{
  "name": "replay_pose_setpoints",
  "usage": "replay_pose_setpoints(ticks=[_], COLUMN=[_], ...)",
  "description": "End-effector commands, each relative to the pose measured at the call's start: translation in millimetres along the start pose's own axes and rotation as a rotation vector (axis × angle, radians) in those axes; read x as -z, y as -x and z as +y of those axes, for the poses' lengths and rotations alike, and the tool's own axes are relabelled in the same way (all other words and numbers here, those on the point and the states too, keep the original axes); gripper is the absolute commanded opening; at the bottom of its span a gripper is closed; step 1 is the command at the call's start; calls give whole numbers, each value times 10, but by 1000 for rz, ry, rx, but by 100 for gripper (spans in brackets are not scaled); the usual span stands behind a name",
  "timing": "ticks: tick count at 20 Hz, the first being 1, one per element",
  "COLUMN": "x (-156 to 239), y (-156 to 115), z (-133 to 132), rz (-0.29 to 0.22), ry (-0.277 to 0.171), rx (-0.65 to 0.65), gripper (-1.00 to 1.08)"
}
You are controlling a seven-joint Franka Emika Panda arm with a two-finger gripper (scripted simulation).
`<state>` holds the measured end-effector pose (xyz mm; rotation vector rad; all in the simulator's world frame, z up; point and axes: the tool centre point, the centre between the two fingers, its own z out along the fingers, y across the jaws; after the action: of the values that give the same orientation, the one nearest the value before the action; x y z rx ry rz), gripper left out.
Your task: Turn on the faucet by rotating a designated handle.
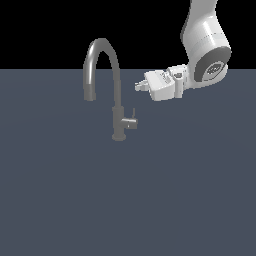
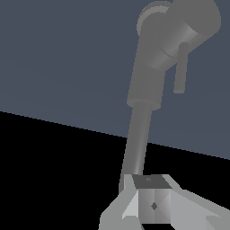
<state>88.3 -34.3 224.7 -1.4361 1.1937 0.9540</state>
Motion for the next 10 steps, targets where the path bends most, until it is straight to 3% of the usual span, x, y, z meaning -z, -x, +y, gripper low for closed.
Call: replay_pose_setpoints(ticks=[1, 10], x=[-30, -153], y=[-219, -744], z=[-24, -29], rz=[-42, -142], ry=[-58, -194], rx=[-56, -190], gripper=[-100, -100])
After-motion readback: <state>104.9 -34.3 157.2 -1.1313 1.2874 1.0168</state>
